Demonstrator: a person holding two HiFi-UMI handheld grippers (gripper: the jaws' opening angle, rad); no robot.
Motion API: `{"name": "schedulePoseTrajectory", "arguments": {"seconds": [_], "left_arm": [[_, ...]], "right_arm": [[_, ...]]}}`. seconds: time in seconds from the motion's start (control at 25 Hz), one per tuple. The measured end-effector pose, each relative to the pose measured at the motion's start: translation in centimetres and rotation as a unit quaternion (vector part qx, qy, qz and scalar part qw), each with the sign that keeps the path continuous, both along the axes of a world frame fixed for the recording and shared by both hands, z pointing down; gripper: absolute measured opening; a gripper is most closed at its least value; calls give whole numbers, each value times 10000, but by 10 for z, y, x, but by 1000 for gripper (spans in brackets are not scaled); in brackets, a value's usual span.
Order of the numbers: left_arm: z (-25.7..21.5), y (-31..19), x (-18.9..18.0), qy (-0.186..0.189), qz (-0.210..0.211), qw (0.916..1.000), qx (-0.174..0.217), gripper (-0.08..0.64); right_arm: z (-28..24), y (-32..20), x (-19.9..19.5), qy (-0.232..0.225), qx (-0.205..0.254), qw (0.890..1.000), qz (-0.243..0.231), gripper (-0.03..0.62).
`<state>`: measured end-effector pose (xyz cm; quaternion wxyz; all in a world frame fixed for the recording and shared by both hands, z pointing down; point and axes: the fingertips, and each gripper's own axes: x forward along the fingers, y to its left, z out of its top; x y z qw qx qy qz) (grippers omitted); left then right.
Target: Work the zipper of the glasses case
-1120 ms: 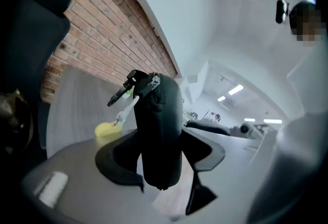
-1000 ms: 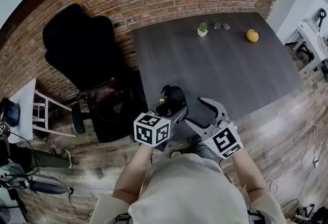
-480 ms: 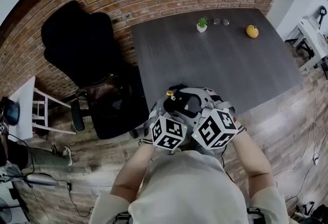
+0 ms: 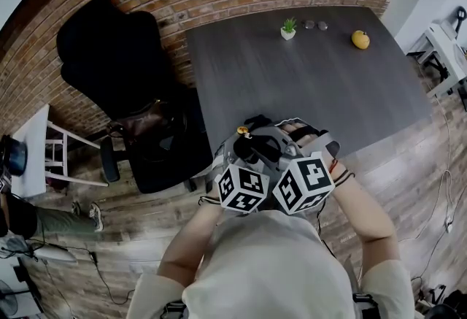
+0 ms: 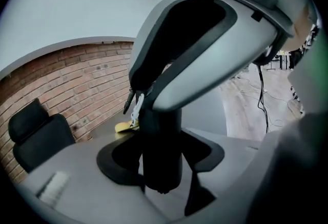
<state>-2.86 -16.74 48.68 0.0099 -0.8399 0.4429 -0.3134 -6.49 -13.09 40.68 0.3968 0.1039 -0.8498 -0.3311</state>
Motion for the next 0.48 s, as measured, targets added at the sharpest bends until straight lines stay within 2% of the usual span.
{"name": "schedulePoseTrajectory", "arguments": {"seconds": [0.08, 0.16, 0.48], "left_arm": [[-2, -1, -1, -38, 27, 10000, 56, 232], [-3, 0, -1, -34, 57, 9999, 89, 232], [-6, 2, 1, 130, 157, 9998, 54, 229]], "right_arm": [[-2, 0, -1, -50, -28, 10000, 2, 77], [-5, 0, 0, -92, -93, 9999, 14, 35], [-12, 1, 1, -116, 103, 9999, 16, 26]]}}
